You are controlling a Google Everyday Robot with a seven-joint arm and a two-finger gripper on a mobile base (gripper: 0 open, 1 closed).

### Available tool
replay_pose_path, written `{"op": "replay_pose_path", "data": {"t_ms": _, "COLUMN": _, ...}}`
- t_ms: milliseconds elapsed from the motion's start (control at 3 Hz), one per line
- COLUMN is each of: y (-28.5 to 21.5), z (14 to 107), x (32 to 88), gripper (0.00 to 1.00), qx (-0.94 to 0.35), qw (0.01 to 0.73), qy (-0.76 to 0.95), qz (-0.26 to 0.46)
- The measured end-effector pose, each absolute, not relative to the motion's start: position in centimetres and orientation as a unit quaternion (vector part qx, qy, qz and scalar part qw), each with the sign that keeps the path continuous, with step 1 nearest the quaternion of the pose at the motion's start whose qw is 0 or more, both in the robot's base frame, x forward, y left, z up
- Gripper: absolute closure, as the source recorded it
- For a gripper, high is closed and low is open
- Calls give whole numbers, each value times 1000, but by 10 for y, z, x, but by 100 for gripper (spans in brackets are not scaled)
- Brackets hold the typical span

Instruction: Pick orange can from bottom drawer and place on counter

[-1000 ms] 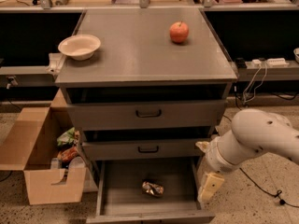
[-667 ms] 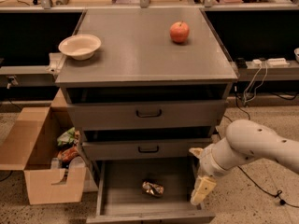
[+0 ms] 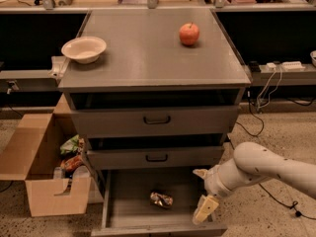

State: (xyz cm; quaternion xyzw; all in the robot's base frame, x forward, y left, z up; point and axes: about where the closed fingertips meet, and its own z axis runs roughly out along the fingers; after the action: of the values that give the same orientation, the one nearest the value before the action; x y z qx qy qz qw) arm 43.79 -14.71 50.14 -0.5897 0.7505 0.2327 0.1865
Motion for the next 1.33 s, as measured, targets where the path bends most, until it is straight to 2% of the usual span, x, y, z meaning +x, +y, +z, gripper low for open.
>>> {"op": "replay_pose_path", "data": {"t_ms": 333, "y": -147, "z": 501, "x": 438, "gripper": 0, "qx": -590, "qw": 187, "qy": 751, "qz": 233}}
{"op": "replay_pose_path", "data": {"t_ms": 1000, "y": -138, "z": 410, "x": 461, "gripper": 0, "qx": -594, "qw": 198, "qy": 737, "qz": 255}}
{"op": "replay_pose_path", "data": {"t_ms": 1333, "y": -126, "z": 353, "x": 469, "gripper": 0, "qx": -587, "qw": 210, "qy": 722, "qz": 300}}
